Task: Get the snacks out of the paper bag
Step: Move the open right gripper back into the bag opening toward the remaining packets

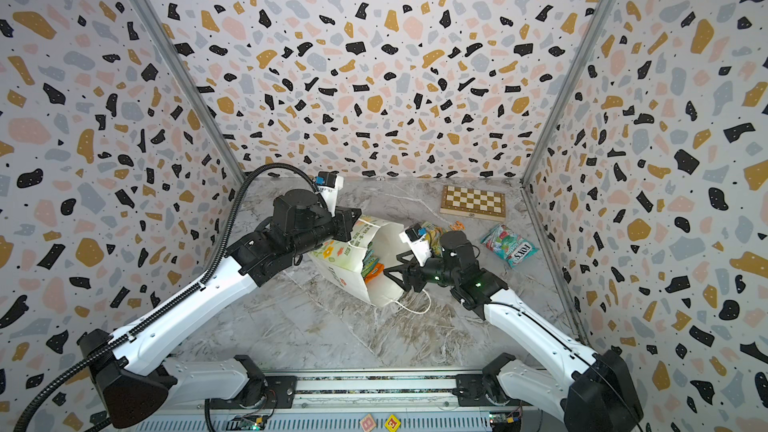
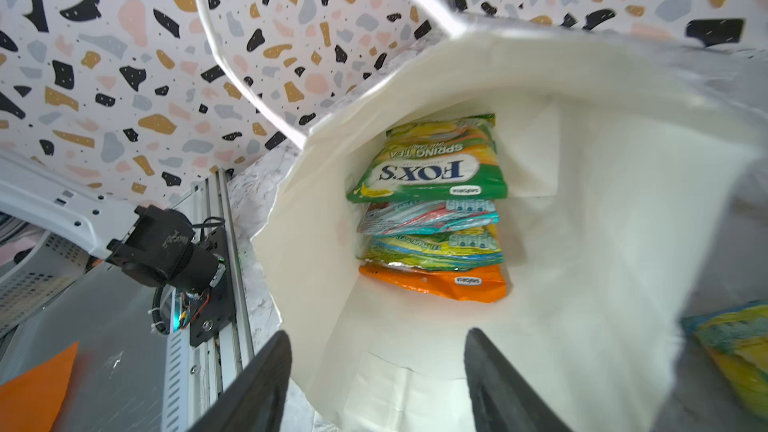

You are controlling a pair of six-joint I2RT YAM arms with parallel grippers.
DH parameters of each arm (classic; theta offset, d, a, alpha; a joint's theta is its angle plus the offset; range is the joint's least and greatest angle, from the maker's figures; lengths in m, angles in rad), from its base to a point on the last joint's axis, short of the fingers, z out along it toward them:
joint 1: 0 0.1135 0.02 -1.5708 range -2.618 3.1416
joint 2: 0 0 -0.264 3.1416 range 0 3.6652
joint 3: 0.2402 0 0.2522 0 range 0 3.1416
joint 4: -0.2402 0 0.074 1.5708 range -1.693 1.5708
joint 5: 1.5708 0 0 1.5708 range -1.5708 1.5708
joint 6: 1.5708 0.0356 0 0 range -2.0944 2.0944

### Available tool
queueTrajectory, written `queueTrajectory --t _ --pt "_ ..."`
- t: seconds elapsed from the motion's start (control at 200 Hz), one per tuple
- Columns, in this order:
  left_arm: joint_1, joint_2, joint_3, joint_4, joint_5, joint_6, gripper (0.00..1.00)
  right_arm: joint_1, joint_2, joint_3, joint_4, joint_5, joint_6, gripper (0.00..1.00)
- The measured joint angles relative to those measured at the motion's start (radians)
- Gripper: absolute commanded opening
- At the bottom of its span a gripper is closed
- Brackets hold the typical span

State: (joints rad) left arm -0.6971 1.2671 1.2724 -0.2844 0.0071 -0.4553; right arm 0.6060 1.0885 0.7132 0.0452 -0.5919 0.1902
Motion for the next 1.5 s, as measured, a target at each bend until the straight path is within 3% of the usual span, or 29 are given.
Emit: queueTrajectory --t 0.516,0.941,1.502 --pt "0.000 -0.084 -0.012 0.002 0.022 0.011 0.00 0.158 0.247 -0.034 0.136 0.141 0.079 0.66" --pt "0.000 -0.109 -0.058 0.008 0.071 0.014 0.00 0.203 0.381 0.033 0.277 0.219 0.307 0.62" --pt "0.000 -0.124 -0.071 0.011 0.095 0.014 0.00 0.220 0.480 0.106 0.401 0.222 0.666 0.54"
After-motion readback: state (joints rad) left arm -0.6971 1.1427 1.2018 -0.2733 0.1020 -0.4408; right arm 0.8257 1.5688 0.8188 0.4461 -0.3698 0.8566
